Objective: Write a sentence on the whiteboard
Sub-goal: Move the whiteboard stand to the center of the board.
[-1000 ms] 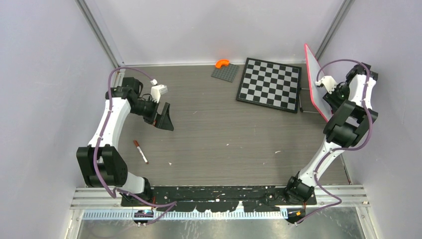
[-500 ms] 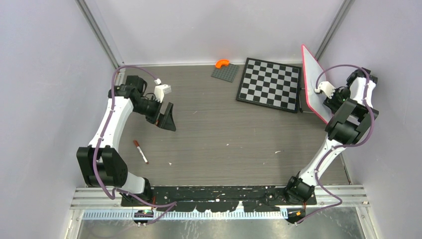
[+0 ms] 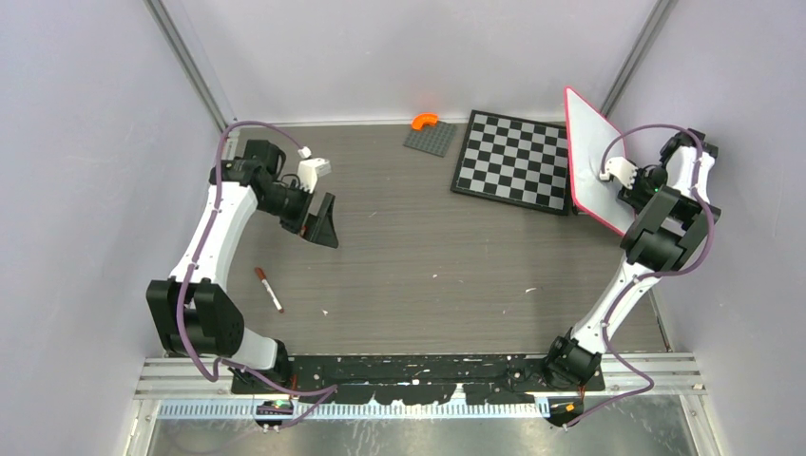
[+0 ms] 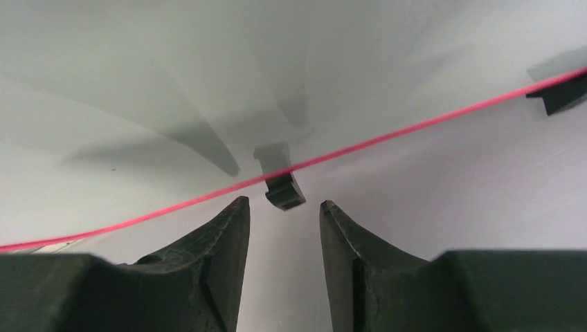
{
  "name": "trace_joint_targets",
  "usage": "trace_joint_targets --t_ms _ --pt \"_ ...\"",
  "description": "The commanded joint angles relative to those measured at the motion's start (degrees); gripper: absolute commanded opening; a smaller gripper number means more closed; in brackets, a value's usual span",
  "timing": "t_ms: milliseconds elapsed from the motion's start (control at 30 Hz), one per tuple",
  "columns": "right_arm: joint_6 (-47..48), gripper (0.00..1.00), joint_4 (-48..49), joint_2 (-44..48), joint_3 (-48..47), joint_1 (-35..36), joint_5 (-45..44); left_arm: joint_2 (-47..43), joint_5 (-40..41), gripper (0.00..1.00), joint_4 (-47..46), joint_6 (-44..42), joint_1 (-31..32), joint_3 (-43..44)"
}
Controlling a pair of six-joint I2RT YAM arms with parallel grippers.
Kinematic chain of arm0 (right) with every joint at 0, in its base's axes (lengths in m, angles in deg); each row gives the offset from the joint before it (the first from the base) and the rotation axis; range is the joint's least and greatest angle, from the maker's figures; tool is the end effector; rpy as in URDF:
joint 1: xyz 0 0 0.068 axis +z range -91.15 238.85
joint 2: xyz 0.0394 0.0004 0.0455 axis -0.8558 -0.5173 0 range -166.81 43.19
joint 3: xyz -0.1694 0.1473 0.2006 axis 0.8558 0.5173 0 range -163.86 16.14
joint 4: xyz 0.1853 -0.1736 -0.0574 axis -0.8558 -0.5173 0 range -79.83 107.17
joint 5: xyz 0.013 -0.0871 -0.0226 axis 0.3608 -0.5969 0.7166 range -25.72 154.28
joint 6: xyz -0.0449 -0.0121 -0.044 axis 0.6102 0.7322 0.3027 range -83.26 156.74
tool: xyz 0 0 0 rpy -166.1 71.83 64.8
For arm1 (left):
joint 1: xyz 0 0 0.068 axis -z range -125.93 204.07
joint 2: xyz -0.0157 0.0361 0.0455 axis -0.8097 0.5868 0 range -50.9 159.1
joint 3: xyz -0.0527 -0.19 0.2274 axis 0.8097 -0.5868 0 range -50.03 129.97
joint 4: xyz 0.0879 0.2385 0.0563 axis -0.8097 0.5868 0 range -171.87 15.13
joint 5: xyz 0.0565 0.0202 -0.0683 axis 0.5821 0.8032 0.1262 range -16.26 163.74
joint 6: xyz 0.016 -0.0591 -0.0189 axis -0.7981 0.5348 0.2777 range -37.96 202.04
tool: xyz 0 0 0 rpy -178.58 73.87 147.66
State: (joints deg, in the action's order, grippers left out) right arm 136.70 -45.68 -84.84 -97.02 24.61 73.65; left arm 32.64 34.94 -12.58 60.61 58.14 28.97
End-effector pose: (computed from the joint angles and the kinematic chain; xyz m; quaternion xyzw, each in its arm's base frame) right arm 0.3995 -0.2622 0.2197 -0.5451 0.8276 -0.0665 0.1162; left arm 0.2633 -0.0500 0.3369 0.2516 0.9005 -0.3051 0.1807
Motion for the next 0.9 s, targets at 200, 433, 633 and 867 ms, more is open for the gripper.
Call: trace_joint_targets --t_ms 200,433,633,867 --pt "5.9 0.37 -3.5 -4.7 -1.3 -0.4 1.5 0.3 2.7 1.00 0.4 2.3 1.5 3.7" --pt "6.7 0.21 -5.8 -5.2 -1.9 -0.3 2.0 0.8 3.8 1.00 0.6 3.2 2.1 5.1" --pt "6.4 0.01 -7.7 -3.2 0.9 -0.2 2.1 1.1 4.1 1.00 0.8 3.3 2.4 5.7" --pt "2.3 0.00 -8.0 1.4 8.8 -0.2 7.9 1.3 4.2 1.00 1.4 3.5 2.9 6.9"
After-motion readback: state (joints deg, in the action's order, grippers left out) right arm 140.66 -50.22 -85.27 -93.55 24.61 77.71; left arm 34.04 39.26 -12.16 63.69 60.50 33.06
